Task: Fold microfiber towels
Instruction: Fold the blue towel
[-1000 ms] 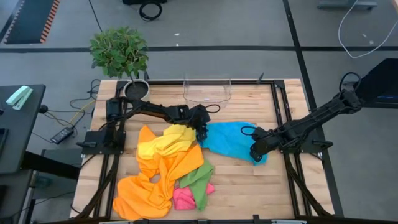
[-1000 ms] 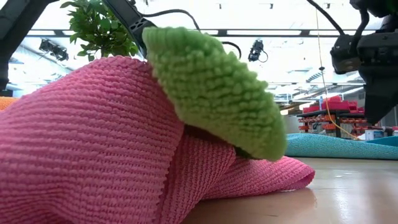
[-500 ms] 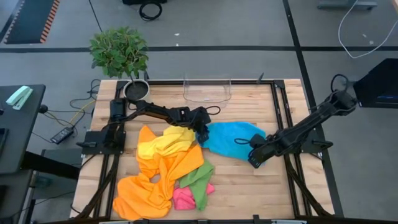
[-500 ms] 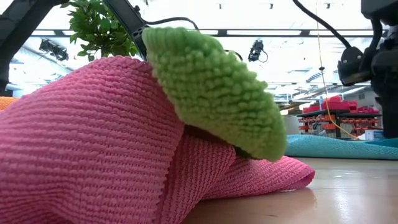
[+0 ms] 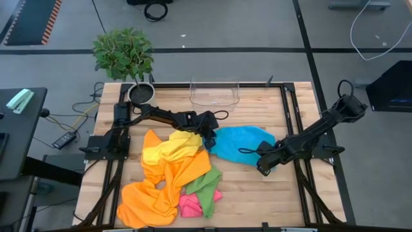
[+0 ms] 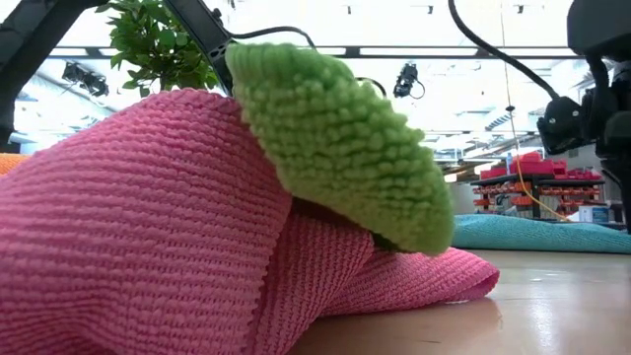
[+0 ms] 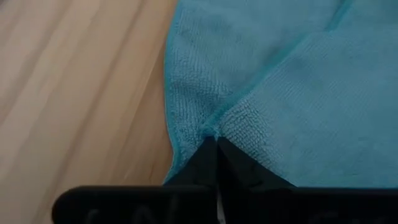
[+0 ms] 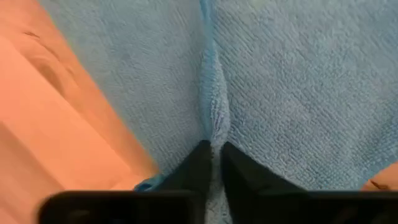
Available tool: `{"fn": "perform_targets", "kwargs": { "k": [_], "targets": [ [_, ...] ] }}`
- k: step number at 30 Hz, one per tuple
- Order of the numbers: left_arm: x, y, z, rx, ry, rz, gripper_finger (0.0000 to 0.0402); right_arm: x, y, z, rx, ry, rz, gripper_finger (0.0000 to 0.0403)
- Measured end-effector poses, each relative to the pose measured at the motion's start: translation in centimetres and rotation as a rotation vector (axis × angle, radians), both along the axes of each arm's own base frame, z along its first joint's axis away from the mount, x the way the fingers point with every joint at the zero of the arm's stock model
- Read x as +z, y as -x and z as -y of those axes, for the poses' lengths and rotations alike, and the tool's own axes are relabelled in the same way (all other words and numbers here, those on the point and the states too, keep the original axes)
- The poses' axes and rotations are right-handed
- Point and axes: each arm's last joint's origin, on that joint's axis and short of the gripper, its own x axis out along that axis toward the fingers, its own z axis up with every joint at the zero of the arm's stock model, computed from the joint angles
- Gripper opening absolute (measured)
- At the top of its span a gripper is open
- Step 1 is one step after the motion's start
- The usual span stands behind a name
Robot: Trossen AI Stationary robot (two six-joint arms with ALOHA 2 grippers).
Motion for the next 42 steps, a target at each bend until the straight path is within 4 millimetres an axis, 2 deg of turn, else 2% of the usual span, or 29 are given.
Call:
{"fn": "perform_targets", "kwargs": {
  "k": [2, 6, 10, 19, 25, 30, 34, 37, 42],
  "targets": [
    [1.0, 0.0, 0.2, -0.004, -0.005, 0.028, 0.0009, 0.4, 0.0, 0.3, -0.002, -0.011, 0.018, 0.0011],
    [3.2, 0.1, 0.3, -0.029, -0.036, 0.097, 0.0016, 1.6, 0.0, 1.3, -0.042, -0.036, 0.057, 0.0008],
    [6.4, 0.5, 0.5, -0.061, -0.085, 0.179, 0.0007, 4.0, 0.0, 2.5, -0.049, -0.042, 0.114, 0.0006],
    [13.4, 2.5, -0.1, -0.071, -0.183, 0.393, 0.0010, 12.1, 0.9, 5.6, 0.001, 0.128, 0.223, 0.0004],
    [17.0, 3.8, -0.8, -0.034, -0.208, 0.522, 0.0014, 16.9, 2.0, 7.6, 0.063, 0.308, 0.211, 0.0003],
    [18.2, 4.8, -1.7, 0.013, -0.195, 0.550, 0.0015, 19.8, 2.3, 9.2, 0.114, 0.490, 0.223, 0.0003],
    [18.1, 5.2, -3.3, 0.089, -0.149, 0.546, 0.0006, 20.5, 2.5, 10.7, 0.134, 0.598, 0.171, 0.0003],
    [17.8, 5.6, -4.1, 0.183, -0.042, 0.525, 0.0017, 20.3, 2.6, 11.4, 0.182, 0.546, 0.149, 0.0002],
    [17.2, 5.7, -3.8, 0.172, 0.018, 0.468, 0.0083, 20.1, 2.5, 11.3, 0.301, 0.388, 0.202, 0.0002]
  ]
}}
